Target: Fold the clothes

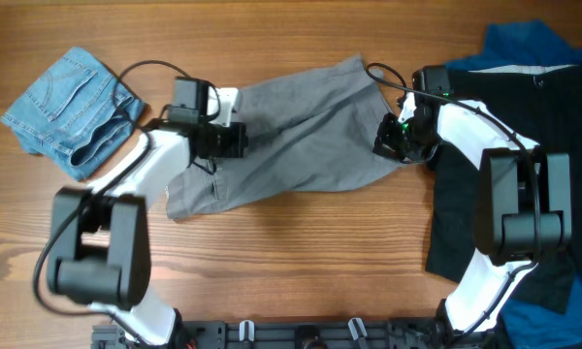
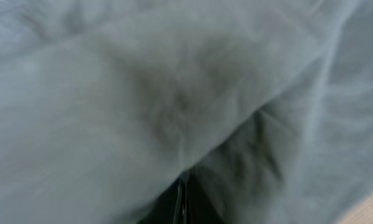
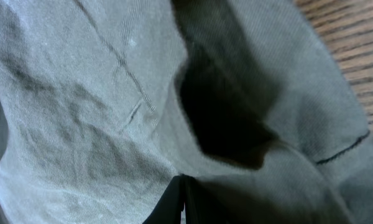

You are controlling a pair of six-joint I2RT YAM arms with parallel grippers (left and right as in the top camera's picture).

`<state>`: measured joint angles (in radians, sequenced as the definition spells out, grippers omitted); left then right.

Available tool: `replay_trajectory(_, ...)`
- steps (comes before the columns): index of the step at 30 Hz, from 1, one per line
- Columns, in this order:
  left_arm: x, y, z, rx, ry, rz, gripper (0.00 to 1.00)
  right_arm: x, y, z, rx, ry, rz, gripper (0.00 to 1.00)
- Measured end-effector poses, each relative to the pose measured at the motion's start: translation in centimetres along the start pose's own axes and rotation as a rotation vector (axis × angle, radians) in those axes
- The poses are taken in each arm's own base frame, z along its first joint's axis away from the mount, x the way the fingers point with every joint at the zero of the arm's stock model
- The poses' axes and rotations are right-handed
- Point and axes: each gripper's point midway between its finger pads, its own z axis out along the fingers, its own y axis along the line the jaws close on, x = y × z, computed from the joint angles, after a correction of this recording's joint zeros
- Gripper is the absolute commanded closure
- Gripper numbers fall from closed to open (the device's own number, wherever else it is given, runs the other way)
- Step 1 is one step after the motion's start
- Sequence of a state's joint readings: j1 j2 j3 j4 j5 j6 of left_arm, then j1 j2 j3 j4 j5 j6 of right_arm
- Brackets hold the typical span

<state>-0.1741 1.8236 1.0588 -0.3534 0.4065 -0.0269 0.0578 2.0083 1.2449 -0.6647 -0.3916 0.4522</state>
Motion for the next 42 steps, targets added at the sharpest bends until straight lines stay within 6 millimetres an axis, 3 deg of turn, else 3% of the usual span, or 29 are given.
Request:
replay_trajectory(3, 0.7, 2.2, 1.9, -0.086, 0.023, -0.051, 0.96, 0.0, 0.0, 0.0, 0.004, -0.002, 0.000, 0.96)
replay_trajectory(5, 0.3, 5.2, 1.4, -0.214, -0.010, -0.150, 0.96, 0.0, 0.0, 0.0, 0.010, -0.005, 0.000, 0.96)
replay_trajectory(7, -1.0, 10.0, -0.6, -0.343, -0.087, -0.286, 0.96, 0.0, -0.1, 0.0, 0.011, -0.006, 0.000, 0.96)
replay_trajectory(11, -1.9, 17.6, -5.3, -0.451, -0.178, -0.485, 0.94, 0.0, -0.1, 0.0, 0.013, -0.007, -0.002, 0.95)
replay_trajectory(13, -1.6, 18.6, -6.5, -0.460, -0.169, -0.519, 0.93, 0.0, -0.1, 0.0, 0.014, -0.007, -0.002, 0.95)
replay_trajectory(16, -2.5, 15.8, -7.3, -0.364, -0.167, -0.466, 0.89, -0.1, -0.1, 0.0, 0.016, -0.008, -0.003, 0.93)
replay_trajectory(19, -5.0, 10.4, -8.6, -0.248, -0.218, -0.341, 0.88, 0.1, 0.0, -0.1, 0.007, -0.002, -0.031, 0.94)
replay_trajectory(21, -5.7, 6.4, -9.0, -0.189, -0.217, -0.262, 0.93, 0.3, 0.6, -0.3, -0.025, 0.014, -0.081, 0.96)
replay_trajectory(22, -5.5, 4.9, -8.9, -0.168, -0.197, -0.238, 0.94, 0.1, 1.2, -0.5, -0.055, 0.016, -0.108, 0.96)
replay_trajectory(24, -2.7, 2.7, -7.7, -0.159, -0.073, -0.222, 0.94, -1.5, 3.5, -1.4, -0.144, -0.037, -0.182, 0.96)
replay_trajectory(27, -0.2, 1.8, -6.4, -0.160, 0.024, -0.221, 0.94, -3.8, 6.2, -3.1, -0.229, -0.132, -0.227, 0.96)
replay_trajectory(31, 4.2, 2.7, -4.2, -0.185, 0.137, -0.265, 0.92, -6.4, 8.6, -3.7, -0.290, -0.248, -0.221, 0.96)
replay_trajectory(33, 5.8, 3.2, -3.6, -0.195, 0.177, -0.284, 0.90, -7.0, 9.7, -2.9, -0.312, -0.270, -0.218, 0.96)
replay_trajectory(34, 6.5, 3.3, -3.3, -0.199, 0.196, -0.294, 0.88, -7.3, 10.4, -1.7, -0.326, -0.271, -0.200, 0.96)
replay_trajectory(38, 7.1, 3.6, -3.0, -0.204, 0.201, -0.299, 0.85, -9.3, 12.7, 1.1, -0.423, -0.335, -0.130, 0.96)
replay_trajectory(39, 7.2, 3.6, -3.0, -0.205, 0.203, -0.300, 0.85, -10.2, 13.7, 0.9, -0.468, -0.385, -0.144, 0.96)
replay_trajectory(42, 7.2, 3.6, -3.0, -0.207, 0.202, -0.299, 0.83, -13.0, 18.0, -3.6, -0.655, -0.543, -0.258, 0.96)
